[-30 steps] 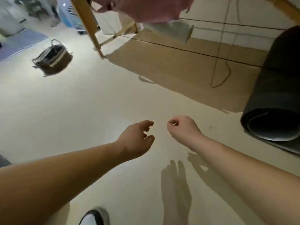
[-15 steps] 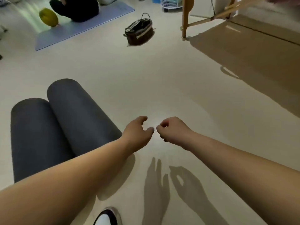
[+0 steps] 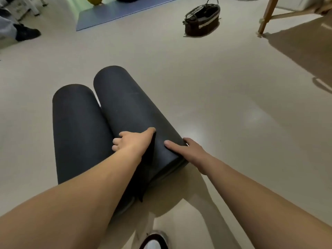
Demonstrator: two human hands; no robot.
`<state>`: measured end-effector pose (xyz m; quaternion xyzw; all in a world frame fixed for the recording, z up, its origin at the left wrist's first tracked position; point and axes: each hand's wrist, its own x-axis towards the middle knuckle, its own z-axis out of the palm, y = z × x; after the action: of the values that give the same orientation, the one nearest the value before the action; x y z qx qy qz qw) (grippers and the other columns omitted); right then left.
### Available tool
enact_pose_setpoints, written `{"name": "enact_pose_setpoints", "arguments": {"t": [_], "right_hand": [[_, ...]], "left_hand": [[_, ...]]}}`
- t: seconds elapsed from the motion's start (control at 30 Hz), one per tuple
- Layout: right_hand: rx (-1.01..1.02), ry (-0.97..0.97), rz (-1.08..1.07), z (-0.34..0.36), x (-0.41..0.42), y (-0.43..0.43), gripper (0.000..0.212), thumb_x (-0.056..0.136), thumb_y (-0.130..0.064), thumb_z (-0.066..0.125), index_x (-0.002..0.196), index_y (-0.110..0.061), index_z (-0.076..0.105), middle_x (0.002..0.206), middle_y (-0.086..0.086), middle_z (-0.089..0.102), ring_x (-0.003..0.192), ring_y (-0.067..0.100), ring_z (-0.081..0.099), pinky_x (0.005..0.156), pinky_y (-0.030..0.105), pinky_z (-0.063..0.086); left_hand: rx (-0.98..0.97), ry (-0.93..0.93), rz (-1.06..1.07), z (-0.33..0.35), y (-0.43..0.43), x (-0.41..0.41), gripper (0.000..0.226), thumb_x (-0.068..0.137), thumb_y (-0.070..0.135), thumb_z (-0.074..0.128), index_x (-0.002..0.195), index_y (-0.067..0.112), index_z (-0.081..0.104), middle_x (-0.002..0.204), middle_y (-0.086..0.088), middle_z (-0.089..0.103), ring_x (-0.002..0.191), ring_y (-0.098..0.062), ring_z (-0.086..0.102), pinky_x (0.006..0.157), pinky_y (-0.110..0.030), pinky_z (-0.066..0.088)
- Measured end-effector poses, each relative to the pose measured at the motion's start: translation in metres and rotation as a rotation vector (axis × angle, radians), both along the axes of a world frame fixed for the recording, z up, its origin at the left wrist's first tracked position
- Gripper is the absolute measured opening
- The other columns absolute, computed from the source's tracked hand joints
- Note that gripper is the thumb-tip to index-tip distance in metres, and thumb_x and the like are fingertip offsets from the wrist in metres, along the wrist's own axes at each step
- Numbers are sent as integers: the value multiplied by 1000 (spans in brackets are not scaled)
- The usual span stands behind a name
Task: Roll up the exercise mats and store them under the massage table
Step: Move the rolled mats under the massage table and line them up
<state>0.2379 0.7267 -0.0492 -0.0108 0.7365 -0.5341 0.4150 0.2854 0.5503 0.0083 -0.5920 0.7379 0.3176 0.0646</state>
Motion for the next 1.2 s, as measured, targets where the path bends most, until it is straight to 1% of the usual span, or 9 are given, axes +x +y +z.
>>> {"name": "enact_pose_setpoints", "arguments": {"t": [0.3, 0.43, 0.53, 0.63, 0.77, 0.83, 0.97, 1.1, 1.2], "right_hand": [[26, -248, 125, -14, -21, 107, 89, 49, -71, 89, 120, -21, 75, 105, 1, 74, 89, 21, 65, 86, 36, 54], [79, -414, 97, -7, -26, 173, 115, 25, -72, 98, 124, -19, 71, 124, 10, 65, 102, 30, 64, 91, 45, 51], [149, -528, 140, -2, -27, 218, 130, 31, -91, 85, 140, -24, 59, 145, 12, 57, 126, 35, 64, 103, 54, 51], [325, -508, 197, 5, -28, 260, 130, 39, -94, 81, 145, -22, 56, 142, 11, 62, 124, 32, 66, 110, 59, 49], [448, -171, 44, 31, -48, 312, 94, 70, -52, 94, 147, -27, 47, 141, 8, 58, 115, 28, 67, 91, 48, 61], [398, 28, -102, 48, -59, 326, 77, 83, -29, 89, 149, -31, 50, 137, 7, 59, 114, 27, 64, 93, 46, 58], [221, 93, -251, 59, -55, 325, 91, 70, -72, 83, 148, -39, 51, 140, -7, 59, 120, 20, 63, 100, 43, 54], [377, 196, -478, 52, -41, 345, 119, 51, -95, 73, 150, -33, 48, 148, -5, 50, 125, 21, 61, 105, 43, 53], [399, 262, -560, 53, -39, 376, 74, 75, -86, 63, 129, -35, 64, 129, -10, 62, 111, 16, 65, 99, 42, 55]], "left_hand": [[301, 358, -129, -18, 32, 12, 49, 89, 54, 68, 127, 33, 45, 129, -2, 49, 107, -27, 56, 95, -46, 55], [259, 418, -300, -28, 73, 8, 46, 85, 58, 68, 120, 35, 49, 119, 4, 59, 102, -19, 62, 91, -45, 59], [265, 419, -392, -37, 101, 3, 59, 83, 61, 68, 135, 42, 48, 117, 8, 61, 106, -20, 64, 97, -48, 58], [391, 426, -486, -36, 130, -13, 72, 93, 46, 71, 156, 32, 40, 114, 7, 62, 106, -19, 63, 95, -37, 56], [405, 373, -628, -32, 181, -37, 95, 65, 80, 81, 145, 58, 34, 152, 3, 40, 132, -27, 51, 114, -52, 47], [409, 380, -734, -26, 218, -49, 93, 73, 75, 79, 148, 59, 25, 158, 3, 31, 136, -30, 48, 116, -52, 44], [185, 357, -976, -7, 287, -79, 68, 95, 67, 58, 152, 63, 20, 163, 1, 23, 146, -35, 35, 119, -56, 39], [378, 363, -635, -7, 311, -84, 128, 62, 82, 82, 161, 41, 12, 164, -1, 27, 148, -36, 36, 117, -59, 41], [719, 109, -489, -14, 337, -69, 141, 49, 89, 82, 161, 28, 22, 162, -10, 38, 144, -44, 41, 113, -68, 38]]}}
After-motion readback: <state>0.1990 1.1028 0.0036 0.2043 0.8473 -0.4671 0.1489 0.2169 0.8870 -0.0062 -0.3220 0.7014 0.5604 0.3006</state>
